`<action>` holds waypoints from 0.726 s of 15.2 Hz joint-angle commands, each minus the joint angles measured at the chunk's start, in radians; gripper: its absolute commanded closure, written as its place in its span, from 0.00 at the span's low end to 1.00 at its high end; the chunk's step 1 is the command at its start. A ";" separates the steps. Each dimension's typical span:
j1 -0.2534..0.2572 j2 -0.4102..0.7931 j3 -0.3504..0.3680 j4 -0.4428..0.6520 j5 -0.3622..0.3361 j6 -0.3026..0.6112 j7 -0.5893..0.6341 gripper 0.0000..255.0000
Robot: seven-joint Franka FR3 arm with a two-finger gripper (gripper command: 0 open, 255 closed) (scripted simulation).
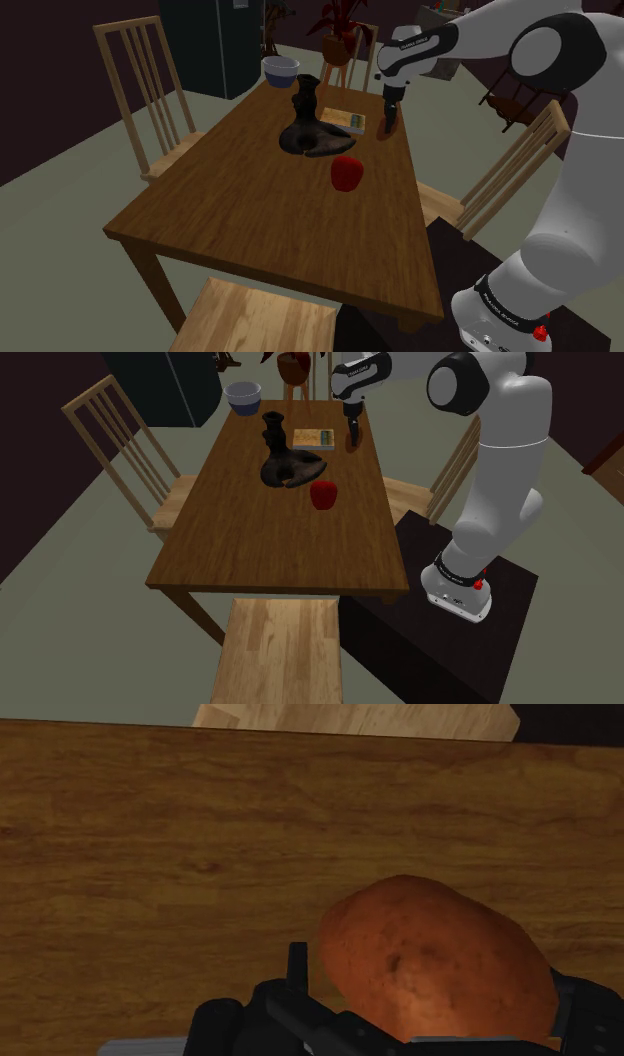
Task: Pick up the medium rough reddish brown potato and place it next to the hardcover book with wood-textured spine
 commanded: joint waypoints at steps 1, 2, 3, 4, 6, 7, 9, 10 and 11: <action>0.000 -0.011 -0.001 0.035 -0.001 -0.047 -0.002 0.00; 0.001 -0.016 -0.001 0.061 -0.001 -0.079 -0.001 0.00; 0.002 -0.019 -0.001 0.084 -0.002 -0.104 -0.001 0.00; 0.002 -0.019 -0.001 0.084 -0.002 -0.104 -0.001 0.00; 0.002 -0.019 -0.001 0.084 -0.002 -0.104 -0.001 0.00; 0.002 -0.019 -0.001 0.084 -0.002 -0.104 -0.001 0.00; 0.002 -0.019 -0.001 0.084 -0.002 -0.104 -0.001 0.00; 0.002 -0.019 -0.001 0.084 -0.002 -0.104 -0.001 0.00; 0.002 -0.019 -0.001 0.084 -0.002 -0.104 -0.001 0.00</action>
